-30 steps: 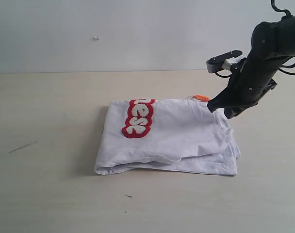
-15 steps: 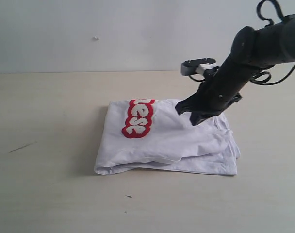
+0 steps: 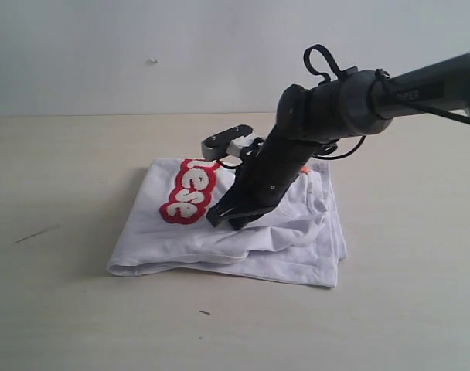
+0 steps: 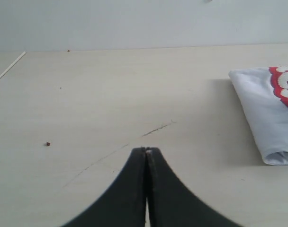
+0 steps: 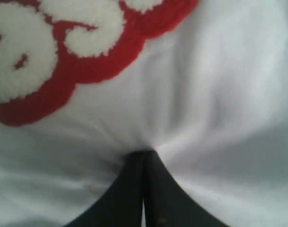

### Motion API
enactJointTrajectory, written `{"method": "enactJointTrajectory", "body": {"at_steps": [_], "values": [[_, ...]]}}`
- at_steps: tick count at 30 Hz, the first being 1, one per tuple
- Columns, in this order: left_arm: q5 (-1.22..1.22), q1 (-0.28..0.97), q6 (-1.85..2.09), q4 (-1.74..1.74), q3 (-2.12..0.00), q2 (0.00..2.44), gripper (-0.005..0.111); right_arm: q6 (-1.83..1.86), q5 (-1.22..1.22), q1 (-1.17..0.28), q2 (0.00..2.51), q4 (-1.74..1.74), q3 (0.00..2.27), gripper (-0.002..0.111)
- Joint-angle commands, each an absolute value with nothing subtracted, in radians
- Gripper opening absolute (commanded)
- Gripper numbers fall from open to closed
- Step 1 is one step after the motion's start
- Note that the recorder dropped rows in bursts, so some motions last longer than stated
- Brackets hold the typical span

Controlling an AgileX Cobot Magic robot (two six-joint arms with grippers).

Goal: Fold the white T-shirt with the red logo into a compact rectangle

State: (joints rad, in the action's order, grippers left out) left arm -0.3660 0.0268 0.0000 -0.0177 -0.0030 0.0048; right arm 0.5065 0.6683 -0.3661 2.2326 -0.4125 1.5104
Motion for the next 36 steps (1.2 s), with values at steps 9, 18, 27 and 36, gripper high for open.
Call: {"method": "enactJointTrajectory", "body": {"at_steps": [9, 18, 27, 36], "values": [[-0.356, 0.028, 0.0, -0.011, 0.0, 0.0, 0.0, -0.191, 0.63, -0.375, 2.198, 0.281, 1.581, 0.0], [-0.356, 0.028, 0.0, -0.011, 0.0, 0.0, 0.0, -0.342, 0.458, -0.375, 2.316, 0.403, 1.598, 0.0], [-0.356, 0.028, 0.0, -0.011, 0.0, 0.0, 0.0, -0.363, 0.467, -0.375, 2.337, 0.445, 1.686, 0.0], [-0.356, 0.028, 0.0, -0.011, 0.0, 0.0, 0.0, -0.357, 0.473, -0.388, 2.192, 0.392, 1.637, 0.0]]}}
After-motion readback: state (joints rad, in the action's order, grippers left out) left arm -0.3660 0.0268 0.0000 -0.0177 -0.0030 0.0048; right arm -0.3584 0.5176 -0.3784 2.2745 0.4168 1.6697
